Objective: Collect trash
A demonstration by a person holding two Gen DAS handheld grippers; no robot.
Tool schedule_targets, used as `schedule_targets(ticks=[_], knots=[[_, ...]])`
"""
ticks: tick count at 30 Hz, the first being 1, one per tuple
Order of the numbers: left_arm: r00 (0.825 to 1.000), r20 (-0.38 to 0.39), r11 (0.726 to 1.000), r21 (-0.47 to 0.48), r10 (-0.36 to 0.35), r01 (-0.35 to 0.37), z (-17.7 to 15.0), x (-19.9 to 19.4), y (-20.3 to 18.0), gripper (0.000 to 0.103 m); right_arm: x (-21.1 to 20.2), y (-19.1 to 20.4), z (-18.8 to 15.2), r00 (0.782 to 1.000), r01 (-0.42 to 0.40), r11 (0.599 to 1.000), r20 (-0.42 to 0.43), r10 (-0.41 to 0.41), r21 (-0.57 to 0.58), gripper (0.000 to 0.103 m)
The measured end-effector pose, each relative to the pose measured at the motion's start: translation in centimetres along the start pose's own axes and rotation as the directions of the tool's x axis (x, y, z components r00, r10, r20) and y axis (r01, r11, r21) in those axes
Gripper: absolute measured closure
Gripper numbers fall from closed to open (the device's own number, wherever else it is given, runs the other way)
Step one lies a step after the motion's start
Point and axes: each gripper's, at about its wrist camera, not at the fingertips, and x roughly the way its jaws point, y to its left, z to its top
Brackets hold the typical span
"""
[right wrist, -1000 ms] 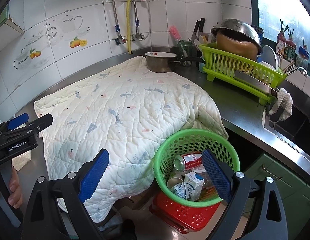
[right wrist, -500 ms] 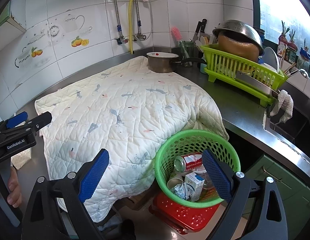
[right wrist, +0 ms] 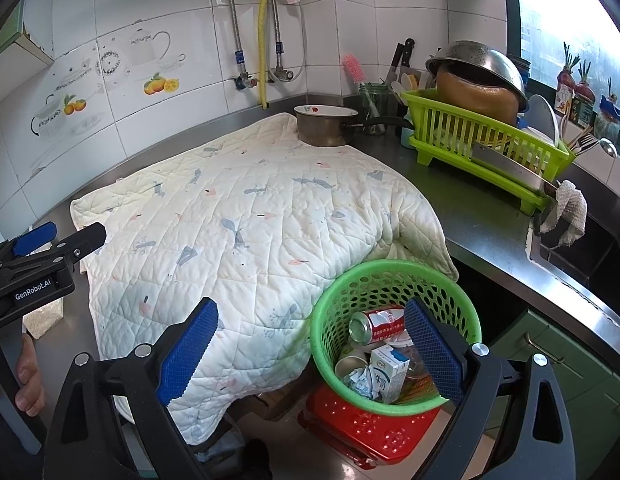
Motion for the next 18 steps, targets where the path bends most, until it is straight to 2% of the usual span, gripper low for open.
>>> schedule_targets(ticks=[8,18], knots=[[1.000,0.013,1.000,-0.004,0.002,-0.002,0.08,-0.05,0.04,0.005,0.01,0.08,0.01,1.000,0.000,1.000,-0.002,0.000,-0.002,0.012],[1.000,-0.006,1.000,-0.002,-0.012,0.012,-0.12,0.23,0.18,0.005,0.04,0.35,-0.09,1.000,-0.005,1.000,-0.002,0.005,-0.006,0.012]])
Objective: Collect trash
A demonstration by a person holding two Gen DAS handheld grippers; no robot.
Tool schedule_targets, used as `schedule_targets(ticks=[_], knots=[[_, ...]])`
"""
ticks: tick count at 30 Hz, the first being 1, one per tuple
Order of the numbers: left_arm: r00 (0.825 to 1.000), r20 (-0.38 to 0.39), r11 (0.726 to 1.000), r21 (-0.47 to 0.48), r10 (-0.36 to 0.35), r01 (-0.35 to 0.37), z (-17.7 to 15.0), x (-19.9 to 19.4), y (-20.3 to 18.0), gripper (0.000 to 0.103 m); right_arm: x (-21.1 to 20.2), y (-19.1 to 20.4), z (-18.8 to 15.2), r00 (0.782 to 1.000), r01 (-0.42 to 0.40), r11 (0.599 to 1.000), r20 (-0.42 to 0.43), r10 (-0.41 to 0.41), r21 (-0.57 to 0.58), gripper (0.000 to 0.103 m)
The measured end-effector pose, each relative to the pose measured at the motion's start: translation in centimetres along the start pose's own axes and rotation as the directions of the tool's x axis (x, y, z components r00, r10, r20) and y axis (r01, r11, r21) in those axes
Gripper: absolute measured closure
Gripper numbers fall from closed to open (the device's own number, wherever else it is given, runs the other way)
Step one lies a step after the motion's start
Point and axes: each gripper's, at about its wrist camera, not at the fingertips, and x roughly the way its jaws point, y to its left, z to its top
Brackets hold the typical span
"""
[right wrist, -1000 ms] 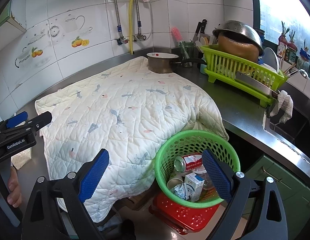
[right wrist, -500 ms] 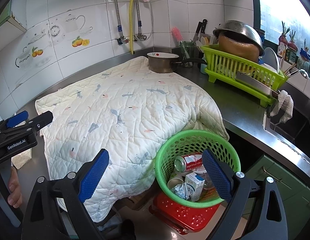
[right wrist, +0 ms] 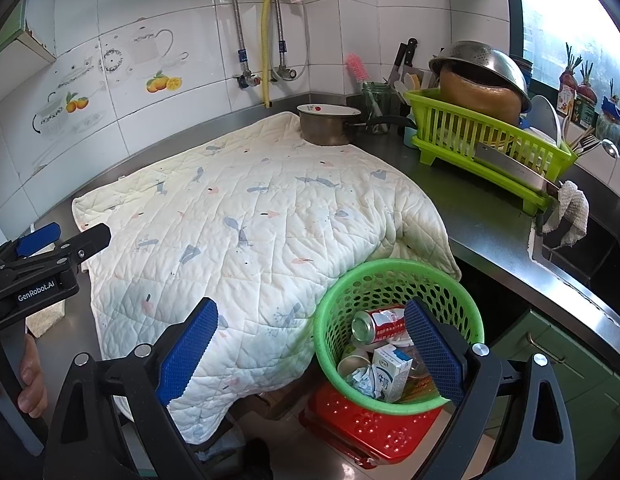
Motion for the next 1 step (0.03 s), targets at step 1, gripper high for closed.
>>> schedule_targets(ticks=[1], knots=[[1.000,0.001,1.000,0.000,0.002,-0.002,-0.01,0.02,0.06,0.005,0.02,0.05,-0.01,1.000,0.000,1.000,0.000,0.000,0.000,0.012]])
